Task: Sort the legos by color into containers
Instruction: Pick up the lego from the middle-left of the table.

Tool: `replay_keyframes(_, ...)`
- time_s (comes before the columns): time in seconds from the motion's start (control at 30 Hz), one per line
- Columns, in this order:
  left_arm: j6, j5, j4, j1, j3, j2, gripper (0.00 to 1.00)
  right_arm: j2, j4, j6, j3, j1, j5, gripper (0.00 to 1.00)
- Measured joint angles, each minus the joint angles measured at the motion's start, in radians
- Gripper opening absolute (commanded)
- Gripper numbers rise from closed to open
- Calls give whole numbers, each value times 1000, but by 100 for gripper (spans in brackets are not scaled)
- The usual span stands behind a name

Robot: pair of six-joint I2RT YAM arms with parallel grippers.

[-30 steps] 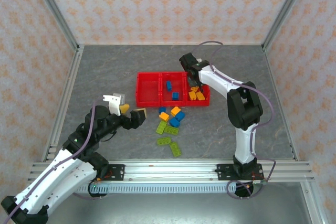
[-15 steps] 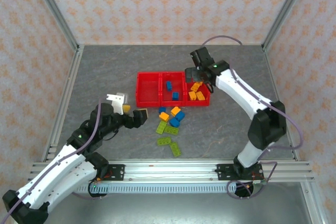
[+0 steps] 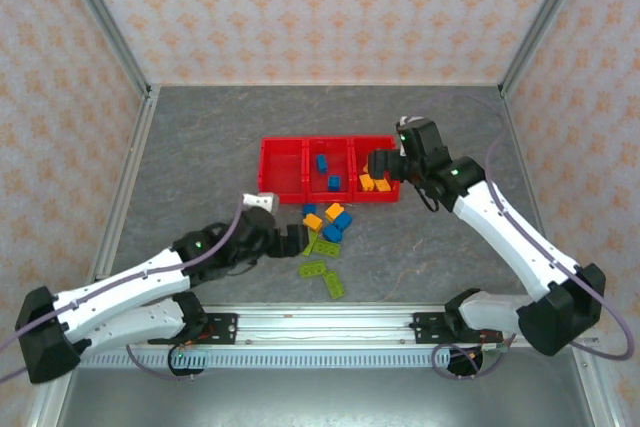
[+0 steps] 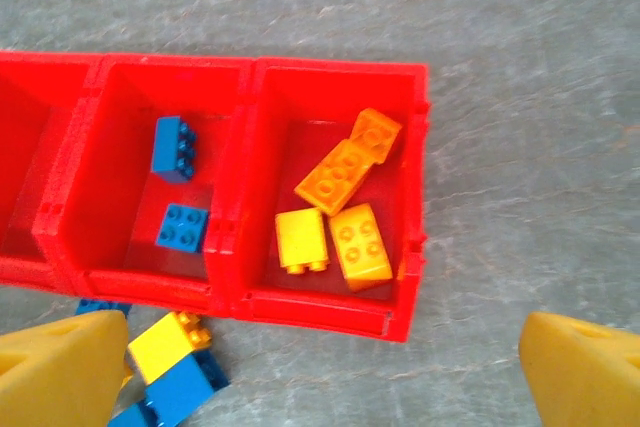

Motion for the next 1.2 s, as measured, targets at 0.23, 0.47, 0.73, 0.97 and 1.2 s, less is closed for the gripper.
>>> replay_keyframes(0.23, -520, -235, -25, -345, 93, 205, 99, -124, 29, 39, -52, 0, 171, 100)
replay_keyframes(0.47, -736, -262, -15, -404, 285, 516, 97, -245, 56, 53, -87, 0, 175, 100)
replay_keyframes(0.73, -813, -195, -68, -404, 397, 662, 78, -383, 95, 53, -139, 0, 123, 100)
replay_keyframes(0.97, -846, -167, -226, -405, 506, 772, 80, -474, 97, 53, -161, 0, 106, 100)
replay_keyframes(1.2, -899, -173, -312, -406, 542, 830, 82, -493, 126, 61, -189, 0, 64, 100)
